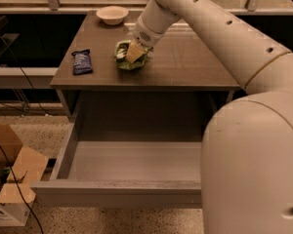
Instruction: Place green jalapeno chip bag into top drawer
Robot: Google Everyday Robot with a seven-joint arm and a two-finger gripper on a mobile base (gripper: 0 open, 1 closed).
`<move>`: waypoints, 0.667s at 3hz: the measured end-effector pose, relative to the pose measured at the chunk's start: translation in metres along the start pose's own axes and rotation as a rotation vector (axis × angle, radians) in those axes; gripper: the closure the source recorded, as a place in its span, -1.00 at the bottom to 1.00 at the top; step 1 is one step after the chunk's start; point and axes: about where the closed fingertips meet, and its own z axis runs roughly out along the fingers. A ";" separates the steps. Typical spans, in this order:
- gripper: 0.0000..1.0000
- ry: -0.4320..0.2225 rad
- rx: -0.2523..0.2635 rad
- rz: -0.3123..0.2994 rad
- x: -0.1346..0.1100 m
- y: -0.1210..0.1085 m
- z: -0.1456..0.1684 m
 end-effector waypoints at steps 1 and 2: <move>0.92 -0.043 0.022 -0.059 -0.011 0.013 -0.033; 1.00 -0.096 -0.002 -0.098 -0.001 0.048 -0.082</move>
Offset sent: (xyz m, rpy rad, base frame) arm -0.1044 -0.0421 0.0807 0.0684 -0.1034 0.1353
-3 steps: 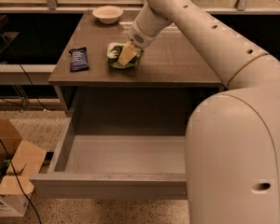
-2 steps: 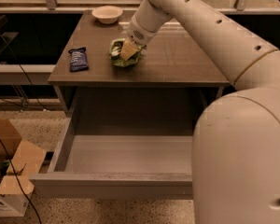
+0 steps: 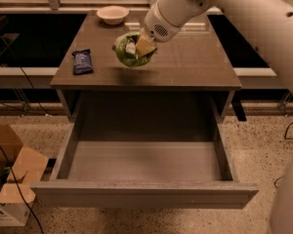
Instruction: Place green jalapeno chip bag into top drawer
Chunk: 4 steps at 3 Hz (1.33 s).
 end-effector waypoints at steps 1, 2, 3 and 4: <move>1.00 -0.016 -0.059 0.047 0.031 0.042 -0.027; 1.00 -0.003 -0.169 0.200 0.082 0.116 -0.038; 1.00 0.070 -0.262 0.335 0.128 0.173 -0.025; 0.94 0.135 -0.298 0.522 0.179 0.218 0.016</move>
Offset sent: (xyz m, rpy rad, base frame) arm -0.1979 -0.0738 -0.0896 0.1273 0.4133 -0.0933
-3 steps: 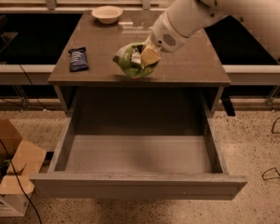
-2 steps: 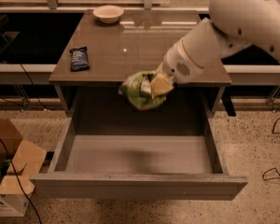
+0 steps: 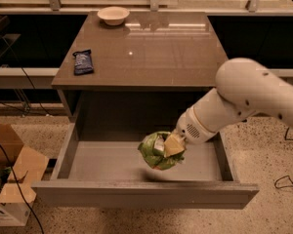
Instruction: Place green jalapeno chip bag into top drawer
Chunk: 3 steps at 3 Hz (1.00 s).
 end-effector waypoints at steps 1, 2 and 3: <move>0.49 0.005 -0.002 0.097 0.020 -0.013 0.038; 0.02 0.014 0.019 0.186 0.036 -0.035 0.069; -0.60 0.043 0.098 0.262 0.050 -0.069 0.064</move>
Offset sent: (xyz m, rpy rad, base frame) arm 0.0226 -0.0118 -0.1349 -0.0350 0.1447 -0.2696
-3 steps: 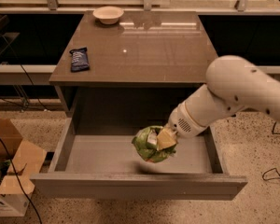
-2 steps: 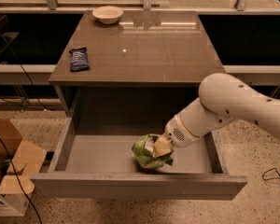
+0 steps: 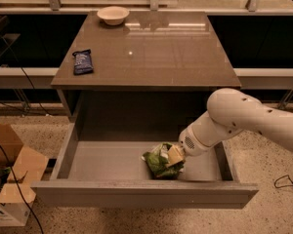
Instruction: Place green jalapeno chip bag into top drawer
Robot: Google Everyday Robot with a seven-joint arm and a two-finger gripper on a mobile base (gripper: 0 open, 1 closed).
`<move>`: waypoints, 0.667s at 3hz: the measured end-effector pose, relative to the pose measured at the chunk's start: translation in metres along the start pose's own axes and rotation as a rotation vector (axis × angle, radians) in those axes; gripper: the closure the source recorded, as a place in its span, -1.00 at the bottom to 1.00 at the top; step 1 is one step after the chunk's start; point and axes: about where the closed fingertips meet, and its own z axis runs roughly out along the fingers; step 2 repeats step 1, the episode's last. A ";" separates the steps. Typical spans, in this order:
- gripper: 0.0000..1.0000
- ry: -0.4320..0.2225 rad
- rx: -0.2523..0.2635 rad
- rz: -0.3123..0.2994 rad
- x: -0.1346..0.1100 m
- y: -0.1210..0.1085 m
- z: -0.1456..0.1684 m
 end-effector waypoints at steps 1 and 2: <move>-0.99 -0.001 -0.009 -0.010 -0.001 0.005 0.001; -0.99 -0.001 -0.009 -0.010 -0.001 0.005 0.001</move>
Offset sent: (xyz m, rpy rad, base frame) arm 0.0000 0.0000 0.0000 0.0000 0.0000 0.0000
